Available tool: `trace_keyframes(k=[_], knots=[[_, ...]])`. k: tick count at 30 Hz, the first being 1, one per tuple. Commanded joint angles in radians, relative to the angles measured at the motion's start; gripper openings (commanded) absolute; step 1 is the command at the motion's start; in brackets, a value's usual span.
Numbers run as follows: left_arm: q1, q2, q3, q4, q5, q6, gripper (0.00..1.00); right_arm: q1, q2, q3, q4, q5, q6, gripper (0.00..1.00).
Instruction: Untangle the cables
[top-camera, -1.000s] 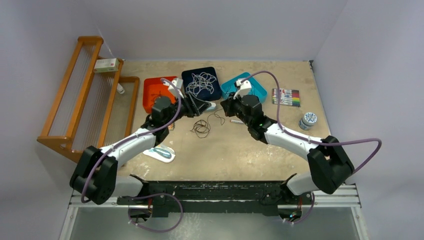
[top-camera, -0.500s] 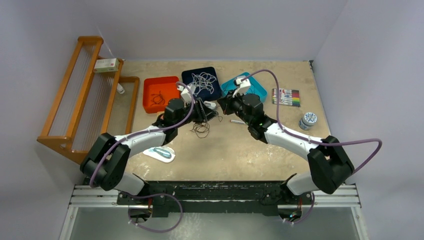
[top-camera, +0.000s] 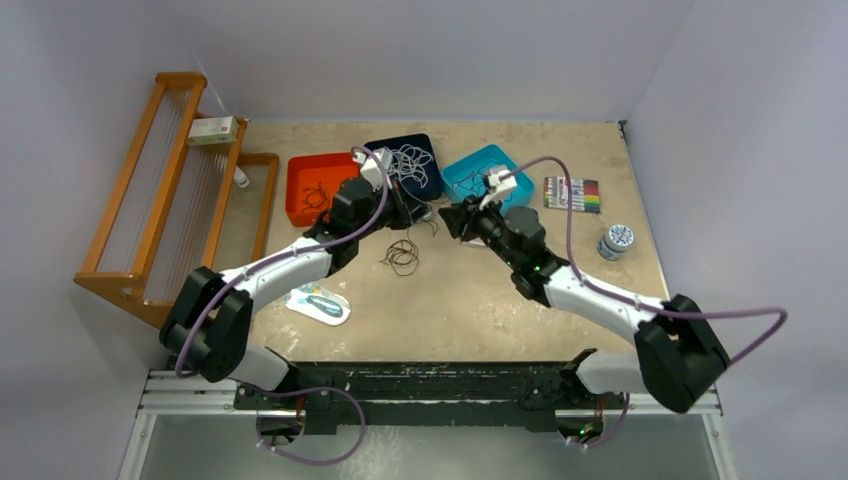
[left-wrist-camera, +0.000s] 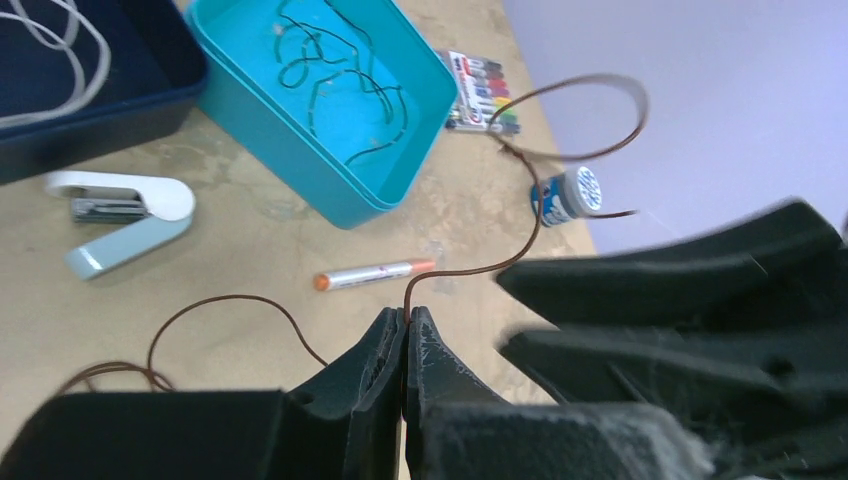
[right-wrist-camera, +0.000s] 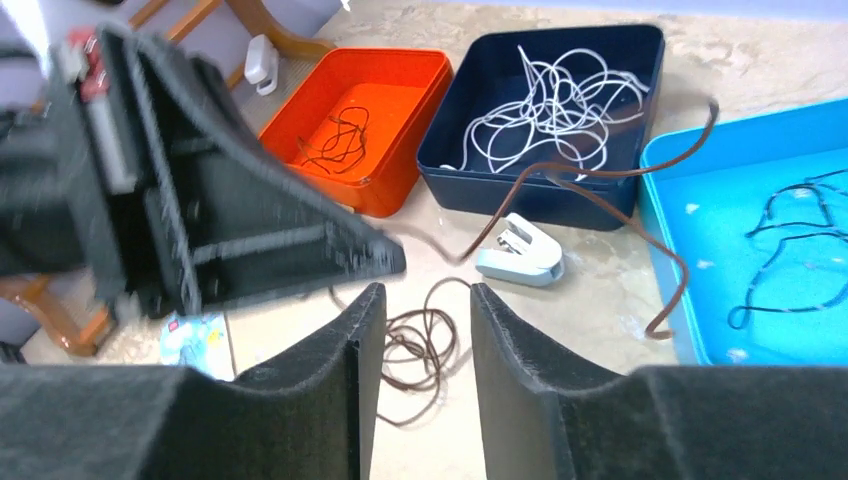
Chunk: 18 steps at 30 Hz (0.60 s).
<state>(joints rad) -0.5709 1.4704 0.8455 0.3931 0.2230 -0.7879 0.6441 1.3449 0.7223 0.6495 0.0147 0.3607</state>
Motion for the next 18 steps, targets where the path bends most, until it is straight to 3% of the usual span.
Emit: trace_keyframes(k=[1,6,13,18], knots=[[-0.003,-0.069,0.118,-0.188,-0.106,0.127,0.0,-0.002,-0.17,-0.156,0.223,0.042,-0.037,0.46],[-0.003,-0.093,0.191,-0.288,-0.142,0.183,0.0,-0.002,-0.257,-0.305,0.317,0.073,-0.05,0.59],[-0.003,-0.12,0.262,-0.363,-0.163,0.219,0.0,-0.002,-0.237,-0.409,0.463,0.009,-0.099,0.63],[-0.002,-0.135,0.314,-0.41,-0.17,0.237,0.0,-0.003,-0.145,-0.368,0.564,-0.083,-0.155,0.65]])
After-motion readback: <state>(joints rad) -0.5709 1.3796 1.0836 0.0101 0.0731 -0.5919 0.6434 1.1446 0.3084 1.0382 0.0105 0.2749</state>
